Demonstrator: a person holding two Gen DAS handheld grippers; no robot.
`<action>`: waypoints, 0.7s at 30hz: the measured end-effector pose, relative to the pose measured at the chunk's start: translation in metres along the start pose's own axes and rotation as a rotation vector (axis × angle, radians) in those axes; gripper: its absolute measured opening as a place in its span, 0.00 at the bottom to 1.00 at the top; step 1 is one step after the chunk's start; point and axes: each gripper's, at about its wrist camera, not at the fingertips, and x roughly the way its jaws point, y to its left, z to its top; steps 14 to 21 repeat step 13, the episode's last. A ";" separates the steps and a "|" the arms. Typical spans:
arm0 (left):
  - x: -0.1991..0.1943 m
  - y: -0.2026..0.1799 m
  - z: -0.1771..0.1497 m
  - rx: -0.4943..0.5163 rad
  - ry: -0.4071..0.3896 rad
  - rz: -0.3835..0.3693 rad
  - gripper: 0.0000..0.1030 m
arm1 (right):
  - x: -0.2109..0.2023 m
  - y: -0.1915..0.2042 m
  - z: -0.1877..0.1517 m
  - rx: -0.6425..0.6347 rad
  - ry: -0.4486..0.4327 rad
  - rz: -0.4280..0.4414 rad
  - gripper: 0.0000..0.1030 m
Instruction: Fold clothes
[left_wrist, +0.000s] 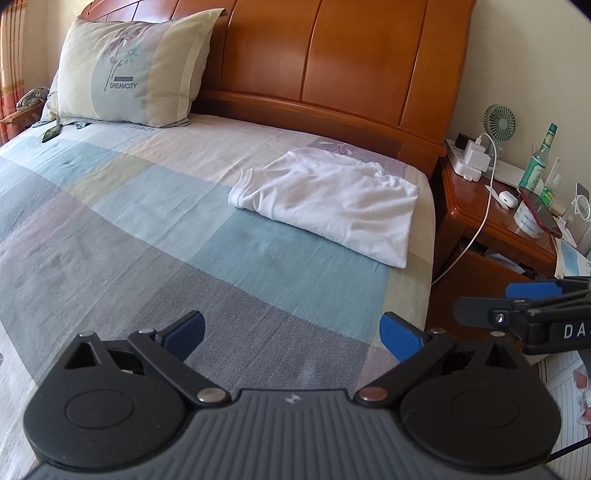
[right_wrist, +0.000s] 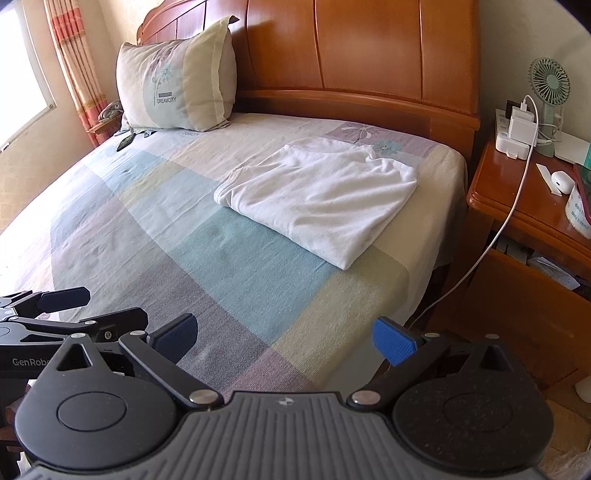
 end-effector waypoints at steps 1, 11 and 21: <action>0.000 0.000 0.000 0.000 0.001 0.002 0.98 | 0.001 0.000 0.000 0.000 0.001 0.001 1.00; 0.001 -0.003 0.001 0.008 0.002 -0.001 0.98 | 0.002 -0.002 0.001 -0.001 0.009 0.004 1.00; 0.001 -0.003 0.001 0.009 0.001 -0.005 0.98 | 0.002 -0.002 0.001 -0.001 0.008 0.003 1.00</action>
